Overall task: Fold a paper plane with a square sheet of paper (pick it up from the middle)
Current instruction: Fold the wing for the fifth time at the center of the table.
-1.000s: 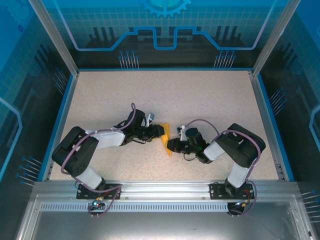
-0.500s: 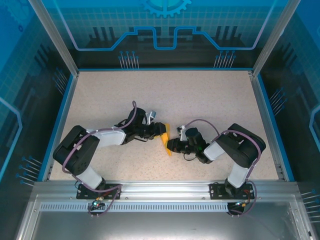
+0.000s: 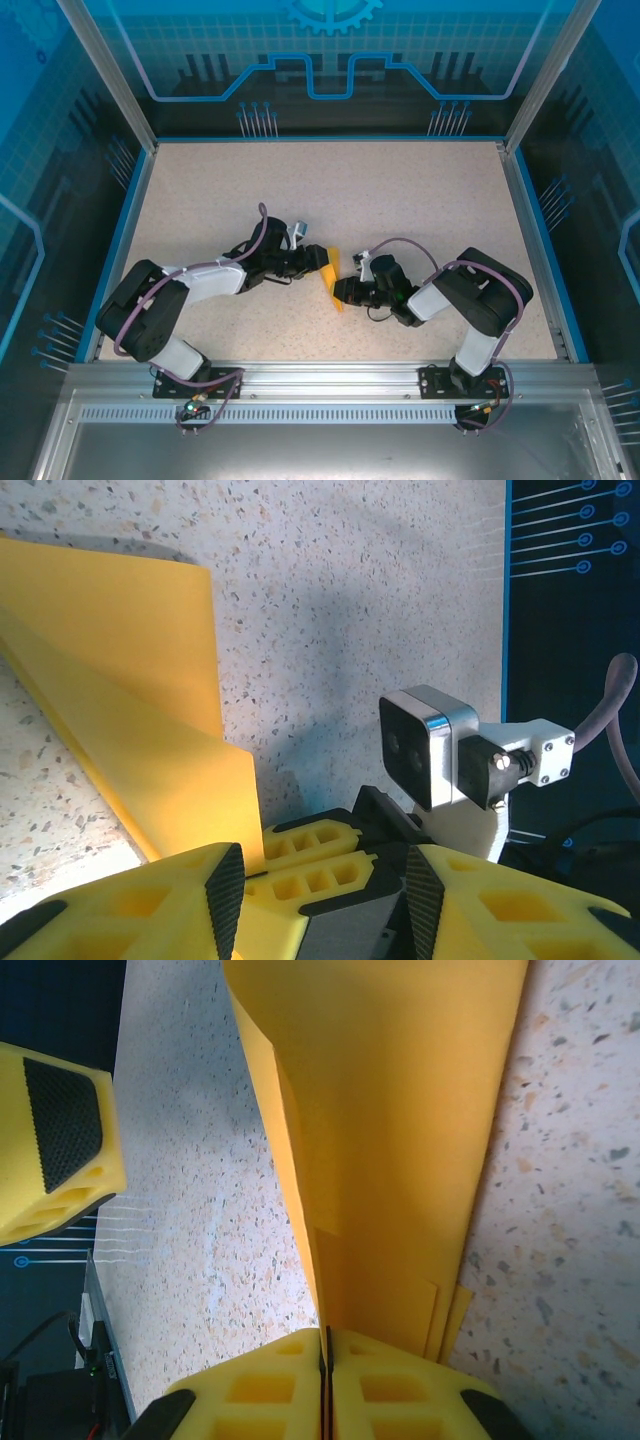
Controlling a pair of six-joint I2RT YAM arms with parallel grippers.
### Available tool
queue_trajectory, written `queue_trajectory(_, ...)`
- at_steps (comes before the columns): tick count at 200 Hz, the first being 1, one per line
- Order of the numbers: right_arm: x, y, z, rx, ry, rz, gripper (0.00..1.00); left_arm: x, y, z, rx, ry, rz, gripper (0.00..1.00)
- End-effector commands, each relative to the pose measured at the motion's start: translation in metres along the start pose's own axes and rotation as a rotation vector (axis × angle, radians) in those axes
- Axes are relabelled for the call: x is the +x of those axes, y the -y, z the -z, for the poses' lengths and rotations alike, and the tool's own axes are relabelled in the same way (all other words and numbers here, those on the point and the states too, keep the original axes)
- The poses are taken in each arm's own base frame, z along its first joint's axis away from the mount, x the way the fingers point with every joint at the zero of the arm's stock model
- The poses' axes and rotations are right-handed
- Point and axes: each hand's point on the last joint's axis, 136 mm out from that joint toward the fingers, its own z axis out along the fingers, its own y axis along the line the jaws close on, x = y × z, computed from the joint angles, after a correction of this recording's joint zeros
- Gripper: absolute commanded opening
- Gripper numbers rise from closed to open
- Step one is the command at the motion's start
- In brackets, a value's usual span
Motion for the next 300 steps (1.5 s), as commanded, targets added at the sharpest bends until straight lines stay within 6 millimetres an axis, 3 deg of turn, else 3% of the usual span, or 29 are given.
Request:
queue_trajectory(1, 0.031, 0.051, 0.004, 0.191, -0.088, -0.05, 0.1, 0.0, 0.003, 0.003, 0.004, 0.016, -0.004, 0.5)
queue_trajectory(251, 0.034, 0.054, 0.0, 0.188, -0.097, -0.059, 0.11, -0.001, 0.004, -0.028, 0.073, -0.067, 0.023, 0.51)
queue_trajectory(300, 0.033, 0.052, 0.001, 0.181, -0.095, -0.054, 0.11, 0.004, -0.017, -0.042, 0.022, -0.1, 0.048, 0.51)
